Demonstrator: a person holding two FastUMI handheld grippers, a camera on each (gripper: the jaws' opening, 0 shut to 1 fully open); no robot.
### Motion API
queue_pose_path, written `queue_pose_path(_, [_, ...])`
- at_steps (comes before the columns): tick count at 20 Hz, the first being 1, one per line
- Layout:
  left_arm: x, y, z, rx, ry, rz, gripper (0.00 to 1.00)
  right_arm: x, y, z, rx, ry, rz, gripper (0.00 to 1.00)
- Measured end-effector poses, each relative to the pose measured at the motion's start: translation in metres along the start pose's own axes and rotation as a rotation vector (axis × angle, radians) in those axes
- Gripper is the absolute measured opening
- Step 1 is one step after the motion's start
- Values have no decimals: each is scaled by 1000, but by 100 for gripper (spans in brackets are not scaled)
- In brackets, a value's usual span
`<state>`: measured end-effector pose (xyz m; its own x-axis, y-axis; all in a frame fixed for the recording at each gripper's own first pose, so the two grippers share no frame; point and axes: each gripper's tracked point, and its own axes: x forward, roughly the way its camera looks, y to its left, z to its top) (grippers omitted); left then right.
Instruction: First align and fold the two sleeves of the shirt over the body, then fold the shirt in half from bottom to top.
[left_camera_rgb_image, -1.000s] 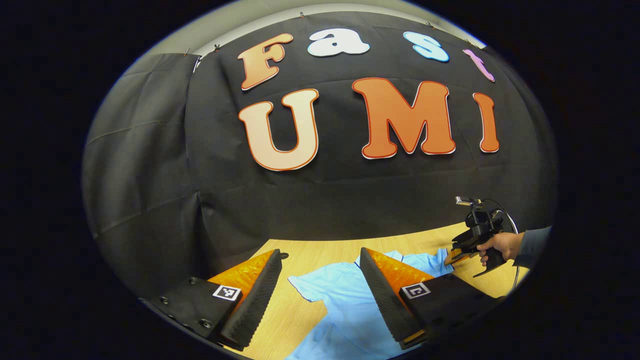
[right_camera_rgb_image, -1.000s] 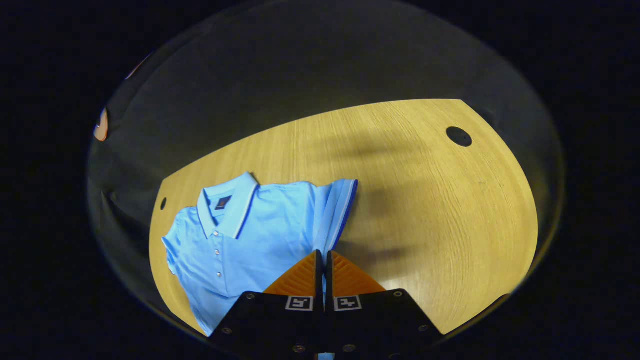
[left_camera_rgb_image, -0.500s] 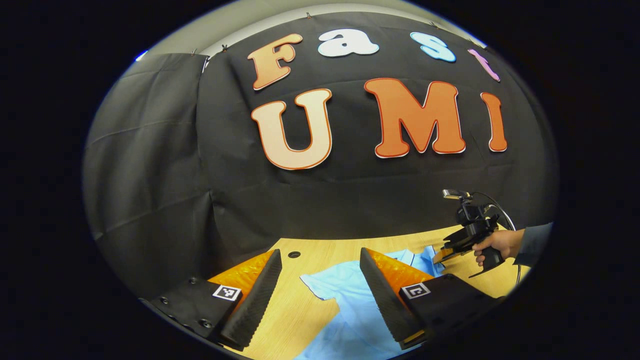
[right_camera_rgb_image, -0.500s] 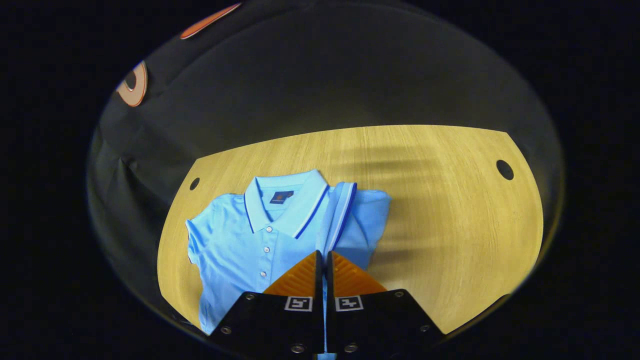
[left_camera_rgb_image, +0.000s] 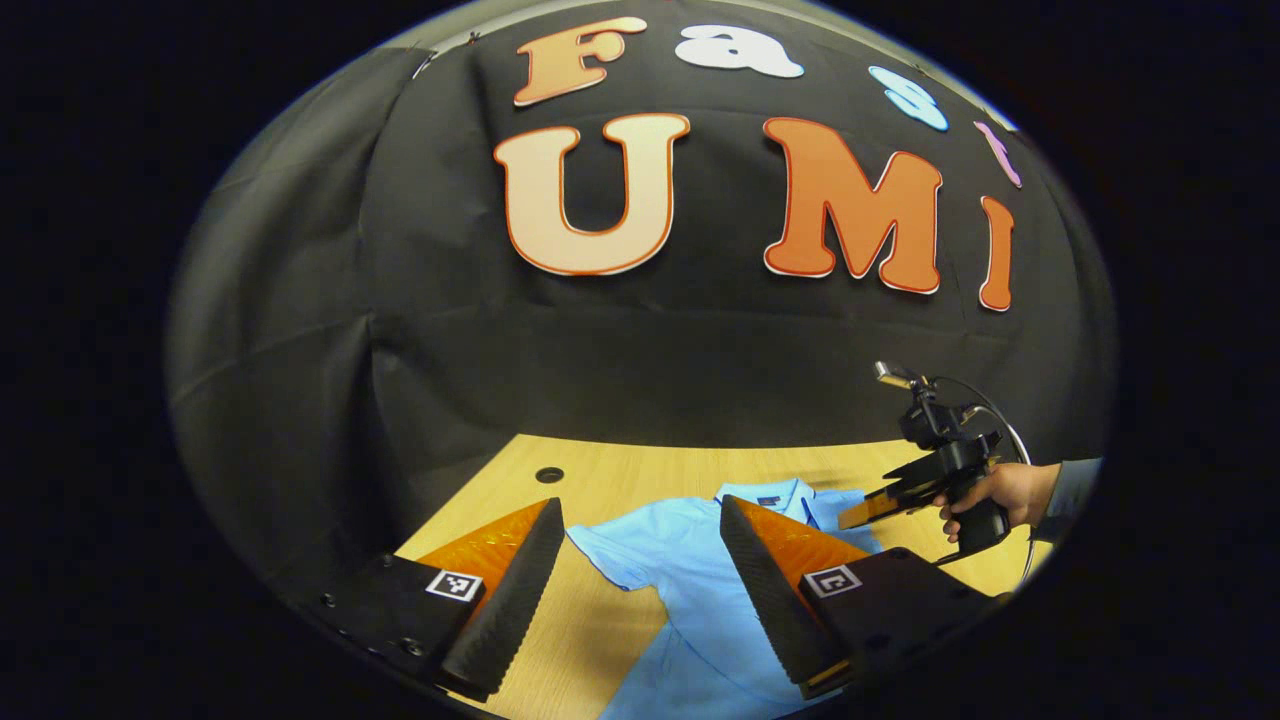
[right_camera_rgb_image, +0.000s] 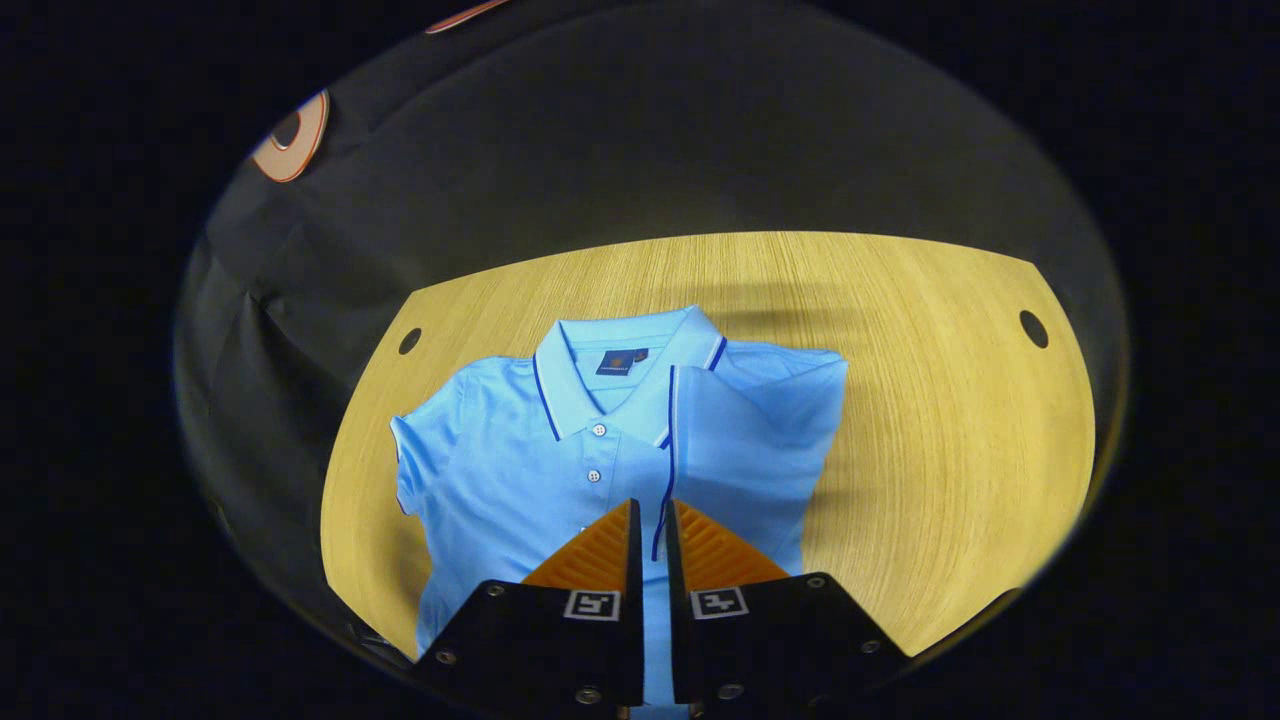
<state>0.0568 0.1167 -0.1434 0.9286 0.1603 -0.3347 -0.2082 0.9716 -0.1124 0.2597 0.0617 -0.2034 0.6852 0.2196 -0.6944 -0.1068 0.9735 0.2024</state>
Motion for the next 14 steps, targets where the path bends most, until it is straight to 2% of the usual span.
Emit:
queue_pose_path(2, [24,5,-10,5,45,-45,100,-14,-9,1,-13,-19,-50,18])
queue_pose_path(5, [54,16,-21,16,102,-78,100,-34,-13,3,0,-66,-84,20])
queue_pose_path(8, [84,24,-38,-8,204,-112,100,-59,-23,-7,19,-105,-138,28])
queue_pose_path(13, [121,38,-72,-43,357,-138,98,-92,-35,-33,101,-163,-186,28])
queue_pose_path(14, [127,40,-82,-49,387,-140,98,-98,-37,-42,115,-170,-197,30])
